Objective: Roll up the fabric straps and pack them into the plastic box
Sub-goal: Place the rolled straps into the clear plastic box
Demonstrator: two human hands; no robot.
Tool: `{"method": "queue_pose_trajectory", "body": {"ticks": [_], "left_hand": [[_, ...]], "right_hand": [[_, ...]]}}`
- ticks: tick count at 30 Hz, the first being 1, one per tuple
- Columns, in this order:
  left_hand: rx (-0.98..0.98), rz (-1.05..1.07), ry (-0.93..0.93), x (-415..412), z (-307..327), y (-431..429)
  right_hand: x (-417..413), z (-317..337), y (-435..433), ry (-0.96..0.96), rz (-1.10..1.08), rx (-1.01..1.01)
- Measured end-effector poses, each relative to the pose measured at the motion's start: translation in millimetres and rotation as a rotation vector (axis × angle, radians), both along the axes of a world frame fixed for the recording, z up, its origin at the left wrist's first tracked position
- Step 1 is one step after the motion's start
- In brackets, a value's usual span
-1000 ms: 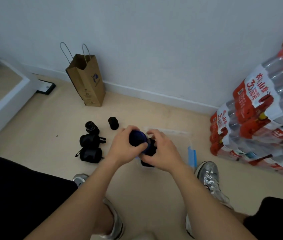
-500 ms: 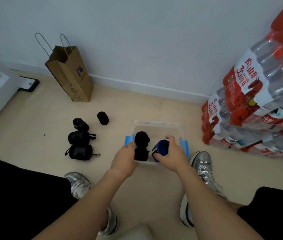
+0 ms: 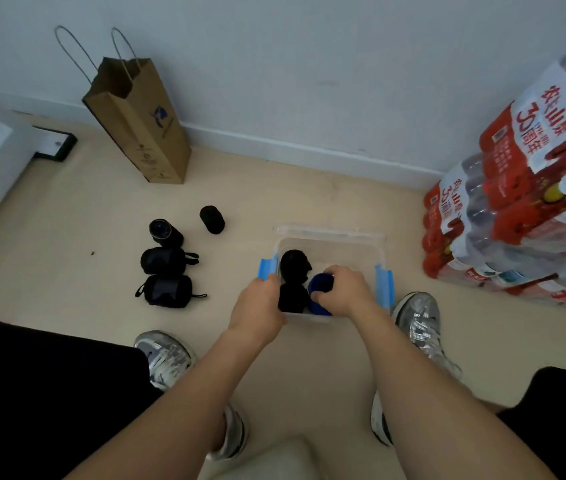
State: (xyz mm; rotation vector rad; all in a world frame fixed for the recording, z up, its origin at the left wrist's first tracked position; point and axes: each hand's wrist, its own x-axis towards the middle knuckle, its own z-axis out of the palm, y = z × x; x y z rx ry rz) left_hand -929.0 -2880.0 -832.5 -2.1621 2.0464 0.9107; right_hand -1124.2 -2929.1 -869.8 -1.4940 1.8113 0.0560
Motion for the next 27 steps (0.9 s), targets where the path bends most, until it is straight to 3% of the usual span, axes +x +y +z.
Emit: {"method": "queue_pose_trajectory", "body": {"ticks": [3, 8, 17, 21, 23, 25, 27], "left_hand": [[-0.006, -0.004, 0.028, 3.8, -1.3, -1.3], [-0.012, -0.018, 0.028, 5.8, -1.6, 0.7], [0.000, -0.043, 0.005, 4.0, -5.0, 7.7], [0.003, -0.074, 0.005, 5.9, -7.3, 11.9], [-0.010, -0.095, -0.018, 8.2, -5.5, 12.5], [-0.047, -0.118, -0.042, 11.1, -2.6, 11.7], [-0.089, -0.062, -0.022, 15.7, 2.8, 9.0]], "right_hand": [[6.1, -8.5, 8.3, -0.004, -0.035, -0.016], [-10.1, -10.3, 9.2, -0.102, 0.053, 0.152], [-1.7, -5.2, 5.0, -0.029, 0.150, 0.148], [-1.5, -4.7, 12.7, -0.088, 0.104, 0.199], [2.4, -1.9, 17.6, -0.006, 0.070, 0.126], [10.2, 5.7, 19.0, 0.155, 0.074, -0.088], [25.7, 19.8, 17.4, 0.188, 0.092, -0.334]]}}
